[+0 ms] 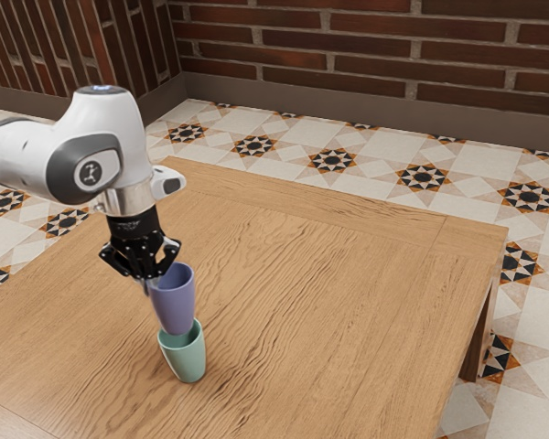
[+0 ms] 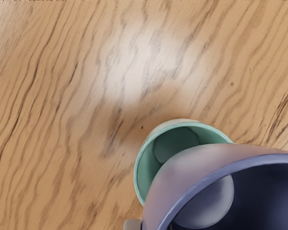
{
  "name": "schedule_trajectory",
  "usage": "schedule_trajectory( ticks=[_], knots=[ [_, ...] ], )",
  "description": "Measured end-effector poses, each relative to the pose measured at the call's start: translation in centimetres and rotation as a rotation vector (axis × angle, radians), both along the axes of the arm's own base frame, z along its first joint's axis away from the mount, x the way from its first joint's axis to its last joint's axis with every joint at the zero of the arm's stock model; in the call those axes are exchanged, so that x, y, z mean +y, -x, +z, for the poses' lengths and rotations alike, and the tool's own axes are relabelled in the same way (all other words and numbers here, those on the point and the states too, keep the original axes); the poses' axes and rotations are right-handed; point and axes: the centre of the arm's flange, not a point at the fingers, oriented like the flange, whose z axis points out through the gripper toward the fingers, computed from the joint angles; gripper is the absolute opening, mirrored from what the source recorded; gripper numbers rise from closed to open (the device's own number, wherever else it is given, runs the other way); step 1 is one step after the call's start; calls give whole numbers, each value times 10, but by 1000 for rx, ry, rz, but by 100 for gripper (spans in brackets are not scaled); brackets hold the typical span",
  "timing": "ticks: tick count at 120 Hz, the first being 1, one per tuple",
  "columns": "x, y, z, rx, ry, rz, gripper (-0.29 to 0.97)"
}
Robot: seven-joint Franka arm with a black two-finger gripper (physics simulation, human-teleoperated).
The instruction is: Place the left cup onto the right cup
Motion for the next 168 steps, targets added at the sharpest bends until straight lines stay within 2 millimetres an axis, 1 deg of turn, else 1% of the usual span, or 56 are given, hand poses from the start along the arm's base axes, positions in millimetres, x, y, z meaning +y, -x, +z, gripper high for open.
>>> schedule_trajectory(
  ticks=[37, 63, 113, 115, 133, 141, 153, 168],
  knots=[
    [1, -2, -7, -3, 2, 10, -11],
    [1, 4, -20, 19, 14, 23, -11],
    [3, 8, -30, 23, 20, 38, -11],
    [3, 8, -30, 22, 20, 39, -8],
    [3, 7, -29, 17, 24, 40, 25],
    [3, 8, -28, 15, 25, 39, 37],
    [3, 8, -26, 10, 25, 38, 49],
    [3, 8, -24, 4, 21, 35, 57]
  ],
)
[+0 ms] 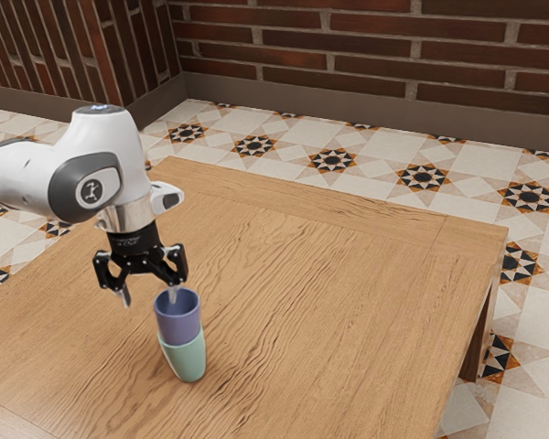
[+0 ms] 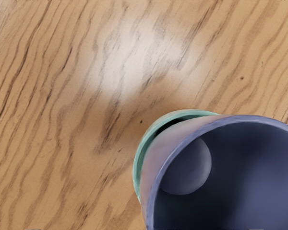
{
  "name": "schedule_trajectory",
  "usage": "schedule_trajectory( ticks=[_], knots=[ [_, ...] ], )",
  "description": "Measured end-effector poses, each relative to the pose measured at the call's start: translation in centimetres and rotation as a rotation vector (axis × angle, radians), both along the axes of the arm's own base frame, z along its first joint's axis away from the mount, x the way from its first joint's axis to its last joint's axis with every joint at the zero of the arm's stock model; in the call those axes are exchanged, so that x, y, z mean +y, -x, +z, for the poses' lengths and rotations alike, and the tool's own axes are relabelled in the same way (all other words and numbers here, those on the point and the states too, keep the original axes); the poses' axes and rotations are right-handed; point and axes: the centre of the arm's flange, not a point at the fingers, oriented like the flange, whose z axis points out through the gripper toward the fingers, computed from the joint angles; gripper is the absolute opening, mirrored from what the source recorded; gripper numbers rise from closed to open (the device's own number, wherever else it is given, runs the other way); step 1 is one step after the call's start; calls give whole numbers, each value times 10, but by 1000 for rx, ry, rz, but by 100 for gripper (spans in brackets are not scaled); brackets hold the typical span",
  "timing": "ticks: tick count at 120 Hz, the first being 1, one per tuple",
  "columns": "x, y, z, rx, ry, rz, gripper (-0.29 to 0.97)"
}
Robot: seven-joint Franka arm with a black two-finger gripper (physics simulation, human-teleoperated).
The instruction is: Place the left cup onto the right cup
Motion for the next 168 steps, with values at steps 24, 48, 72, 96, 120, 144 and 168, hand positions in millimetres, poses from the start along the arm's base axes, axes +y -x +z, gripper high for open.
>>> schedule_trajectory(
  ticks=[24, 48, 72, 96, 120, 144, 168],
  knots=[
    [1, -1, 11, -26, -20, -14, 64],
    [0, -1, 26, -61, -60, -49, 66],
    [1, -13, 49, -115, -103, -101, 67],
    [4, -48, 84, -187, -142, -179, 68],
    [12, -82, 109, -236, -166, -268, 68],
    [28, -106, 136, -285, -179, -325, 68],
    [34, -131, 170, -310, -192, -371, 68]
  ],
)
